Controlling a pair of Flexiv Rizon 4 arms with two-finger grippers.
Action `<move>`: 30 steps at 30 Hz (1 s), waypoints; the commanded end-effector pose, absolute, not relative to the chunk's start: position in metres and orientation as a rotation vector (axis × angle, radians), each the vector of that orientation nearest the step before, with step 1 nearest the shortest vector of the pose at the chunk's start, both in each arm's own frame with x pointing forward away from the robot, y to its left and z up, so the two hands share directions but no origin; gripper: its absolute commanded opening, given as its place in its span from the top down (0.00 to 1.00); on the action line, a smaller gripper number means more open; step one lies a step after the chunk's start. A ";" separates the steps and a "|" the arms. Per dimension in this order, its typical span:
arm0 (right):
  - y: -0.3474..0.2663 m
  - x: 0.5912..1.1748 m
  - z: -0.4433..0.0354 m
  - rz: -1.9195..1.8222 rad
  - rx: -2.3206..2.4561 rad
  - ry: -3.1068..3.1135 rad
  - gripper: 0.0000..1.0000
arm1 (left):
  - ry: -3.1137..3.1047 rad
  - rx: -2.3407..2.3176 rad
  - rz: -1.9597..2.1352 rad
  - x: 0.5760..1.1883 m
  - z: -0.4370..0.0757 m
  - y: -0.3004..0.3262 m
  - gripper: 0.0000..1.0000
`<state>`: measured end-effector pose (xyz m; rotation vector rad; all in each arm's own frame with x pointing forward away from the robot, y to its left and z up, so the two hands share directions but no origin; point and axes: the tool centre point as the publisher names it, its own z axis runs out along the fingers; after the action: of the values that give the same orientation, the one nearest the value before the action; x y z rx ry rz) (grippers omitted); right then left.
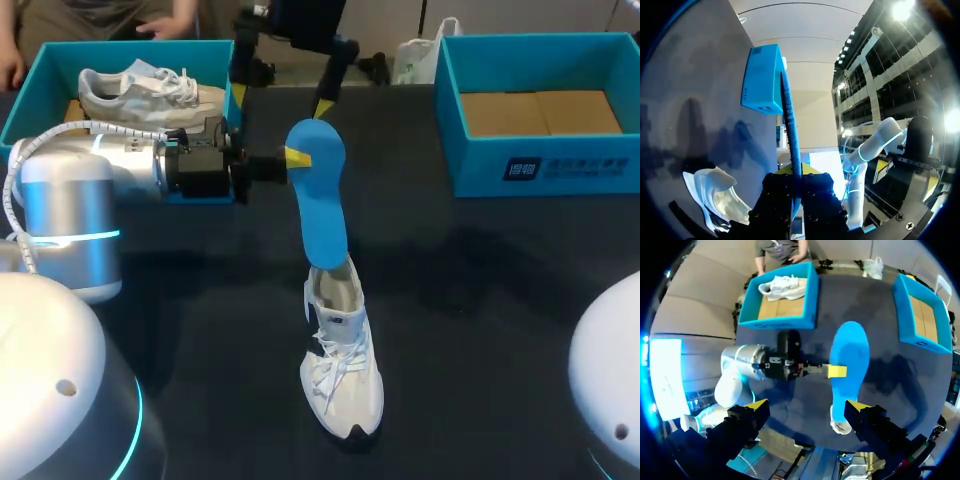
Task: Take the shoe out of the shoebox, open the shoe tongue, remove and reinsert the insole, then place the shoe into the shoebox
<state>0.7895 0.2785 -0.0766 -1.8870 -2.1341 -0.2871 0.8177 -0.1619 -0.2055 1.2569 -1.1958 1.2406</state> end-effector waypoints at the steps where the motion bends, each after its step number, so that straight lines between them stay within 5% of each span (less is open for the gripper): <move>1: 0.253 0.789 -0.075 -0.569 -1.789 -2.004 0.00 | -1.196 1.257 1.240 0.817 -0.206 -0.162 1.00; 30: 0.197 0.796 -0.088 -1.068 -1.376 -1.244 0.00 | -1.196 1.257 1.240 0.817 -0.206 -0.162 1.00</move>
<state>0.7980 0.2055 -0.0812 -1.7055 -1.5796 -0.7309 0.8177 -0.1619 -0.2056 1.2569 -1.1958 1.2406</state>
